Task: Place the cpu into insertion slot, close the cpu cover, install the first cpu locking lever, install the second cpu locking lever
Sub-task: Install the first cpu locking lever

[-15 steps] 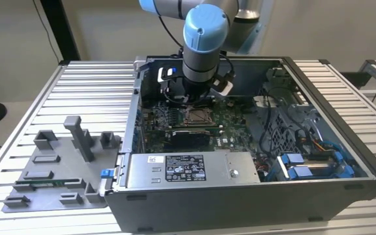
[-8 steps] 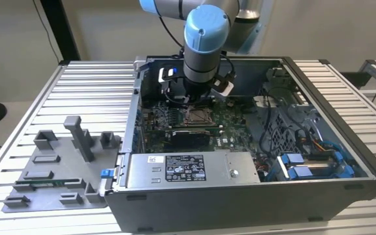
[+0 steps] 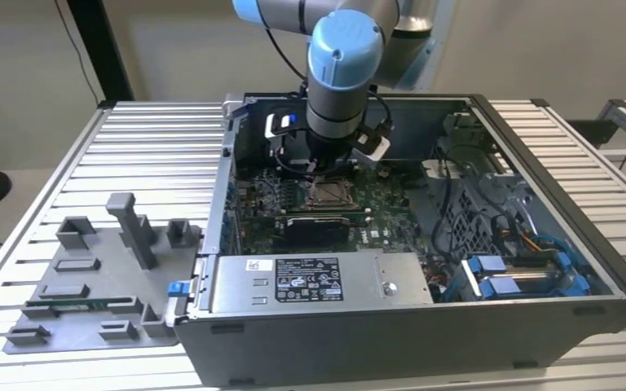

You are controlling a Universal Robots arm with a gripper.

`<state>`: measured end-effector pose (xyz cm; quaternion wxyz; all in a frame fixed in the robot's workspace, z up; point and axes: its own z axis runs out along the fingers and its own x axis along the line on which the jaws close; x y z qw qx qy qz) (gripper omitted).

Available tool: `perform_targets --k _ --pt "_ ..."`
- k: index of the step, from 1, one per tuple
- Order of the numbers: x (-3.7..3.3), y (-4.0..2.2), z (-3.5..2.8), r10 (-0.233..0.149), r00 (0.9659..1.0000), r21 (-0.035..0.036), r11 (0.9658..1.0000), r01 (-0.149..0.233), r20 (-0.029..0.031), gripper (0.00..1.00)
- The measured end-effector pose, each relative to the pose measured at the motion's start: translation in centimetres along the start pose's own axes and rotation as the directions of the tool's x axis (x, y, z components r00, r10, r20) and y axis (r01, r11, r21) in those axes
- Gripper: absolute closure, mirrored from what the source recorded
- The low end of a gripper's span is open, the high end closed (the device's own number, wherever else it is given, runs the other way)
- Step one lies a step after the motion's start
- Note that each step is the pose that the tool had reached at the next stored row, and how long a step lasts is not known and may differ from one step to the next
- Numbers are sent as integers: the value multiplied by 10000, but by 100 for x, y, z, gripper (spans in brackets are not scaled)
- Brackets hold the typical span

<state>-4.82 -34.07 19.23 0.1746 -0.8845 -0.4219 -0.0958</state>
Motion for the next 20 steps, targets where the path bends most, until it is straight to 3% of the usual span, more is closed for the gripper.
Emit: perform_targets --k 20 --pt "-7 25 52 -11 10000 11 10000 11 -7 100"
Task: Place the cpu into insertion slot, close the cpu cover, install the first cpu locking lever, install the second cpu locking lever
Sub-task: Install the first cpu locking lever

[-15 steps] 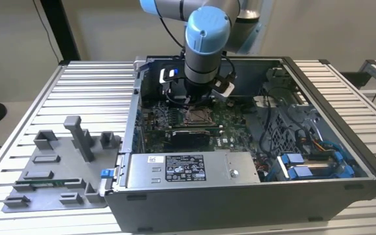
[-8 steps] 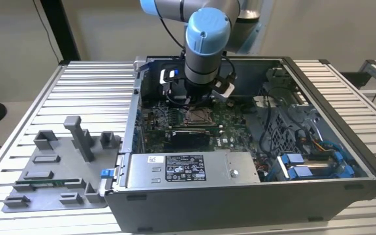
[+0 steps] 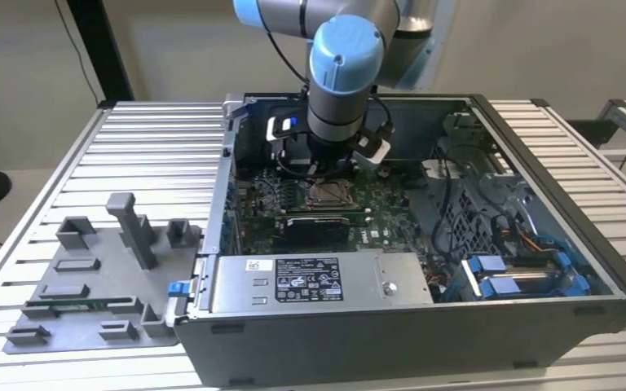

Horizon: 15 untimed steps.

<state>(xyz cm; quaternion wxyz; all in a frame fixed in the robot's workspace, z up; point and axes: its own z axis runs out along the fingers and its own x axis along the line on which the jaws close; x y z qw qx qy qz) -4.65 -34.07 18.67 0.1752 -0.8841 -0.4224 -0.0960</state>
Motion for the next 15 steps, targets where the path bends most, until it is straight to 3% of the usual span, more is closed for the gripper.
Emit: perform_targets --k 4,9,15 --pt "-4 3 9 -4 10000 24 10000 4 -20 100" --pt "0 0 20 -26 10000 88 10000 27 -88 100" --pt "31 -43 -108 -18 10000 111 9999 18 -86 100"
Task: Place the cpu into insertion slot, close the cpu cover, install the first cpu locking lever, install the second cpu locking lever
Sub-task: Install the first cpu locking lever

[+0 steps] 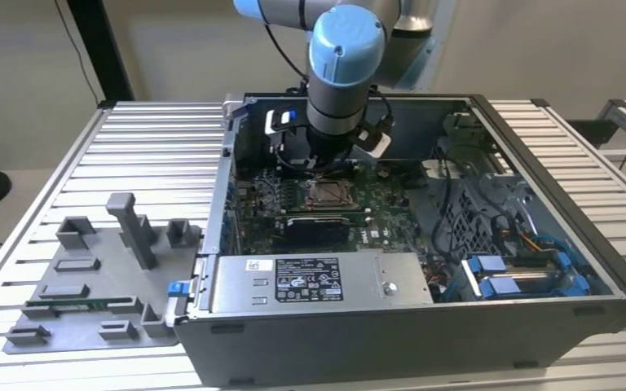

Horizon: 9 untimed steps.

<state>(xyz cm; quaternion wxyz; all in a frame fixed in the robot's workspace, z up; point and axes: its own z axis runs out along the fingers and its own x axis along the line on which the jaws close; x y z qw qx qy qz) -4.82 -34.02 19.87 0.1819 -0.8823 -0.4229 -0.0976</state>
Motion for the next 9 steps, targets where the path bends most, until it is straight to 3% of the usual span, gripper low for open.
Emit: perform_targets --k 3,9 --pt "-27 -45 -49 2 10000 2 10000 -2 2 100" --pt "-171 -181 -89 1 10000 1 10000 -1 3 100"
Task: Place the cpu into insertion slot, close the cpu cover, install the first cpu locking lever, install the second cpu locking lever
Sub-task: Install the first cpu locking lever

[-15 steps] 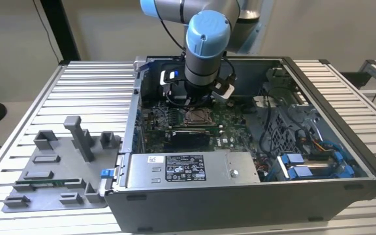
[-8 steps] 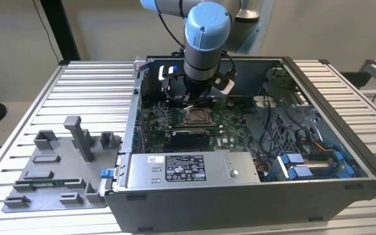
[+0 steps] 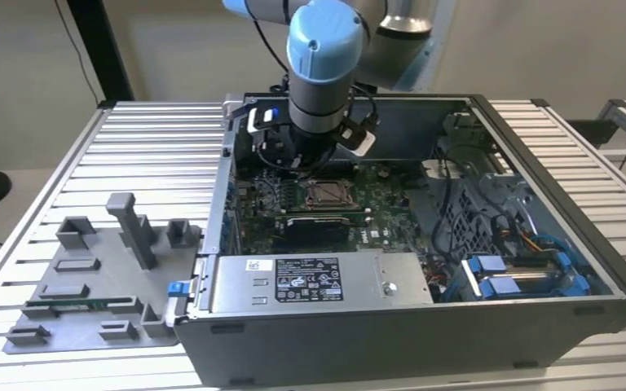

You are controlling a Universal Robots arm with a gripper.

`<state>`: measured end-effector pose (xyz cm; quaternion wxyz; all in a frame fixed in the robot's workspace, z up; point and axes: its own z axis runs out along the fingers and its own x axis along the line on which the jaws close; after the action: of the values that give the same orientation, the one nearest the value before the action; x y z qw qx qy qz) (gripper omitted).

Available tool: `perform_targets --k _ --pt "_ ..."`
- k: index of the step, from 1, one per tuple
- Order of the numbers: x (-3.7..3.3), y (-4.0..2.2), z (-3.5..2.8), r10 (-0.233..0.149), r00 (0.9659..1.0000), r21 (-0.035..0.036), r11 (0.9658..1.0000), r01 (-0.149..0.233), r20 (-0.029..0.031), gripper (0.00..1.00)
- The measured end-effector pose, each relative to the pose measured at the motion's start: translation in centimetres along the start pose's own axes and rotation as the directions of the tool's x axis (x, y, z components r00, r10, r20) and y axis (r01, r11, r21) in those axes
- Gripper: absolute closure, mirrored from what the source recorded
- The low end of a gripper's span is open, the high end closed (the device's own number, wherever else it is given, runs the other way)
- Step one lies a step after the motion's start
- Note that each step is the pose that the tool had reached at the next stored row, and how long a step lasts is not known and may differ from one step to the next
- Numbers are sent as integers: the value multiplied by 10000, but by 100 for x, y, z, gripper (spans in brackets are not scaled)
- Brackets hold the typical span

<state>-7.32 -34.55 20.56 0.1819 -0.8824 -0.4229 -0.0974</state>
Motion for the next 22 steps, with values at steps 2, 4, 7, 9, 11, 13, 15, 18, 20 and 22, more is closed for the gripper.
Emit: perform_targets --k 2,4,7,9,11,13,15,18,20,22 --pt "-34 5 -14 -8 10000 3 10000 8 2 100" --pt "-66 8 -26 -21 10000 9 10000 21 5 100" --pt "-79 4 -24 -63 10000 23 10000 62 15 100" --pt "-84 2 -14 -79 10000 28 10000 79 21 100" --pt "-78 -4 1 -91 10000 31 10000 91 25 100" --pt "-68 -13 17 -103 9999 35 9999 103 26 100" --pt "-59 -20 29 -115 9999 39 9999 115 28 100" --pt "-50 -18 37 -131 9999 45 9999 131 31 100" --pt "-42 -11 40 -139 9999 48 9999 139 34 100" --pt "-32 -2 44 -149 9999 52 9999 149 37 100"
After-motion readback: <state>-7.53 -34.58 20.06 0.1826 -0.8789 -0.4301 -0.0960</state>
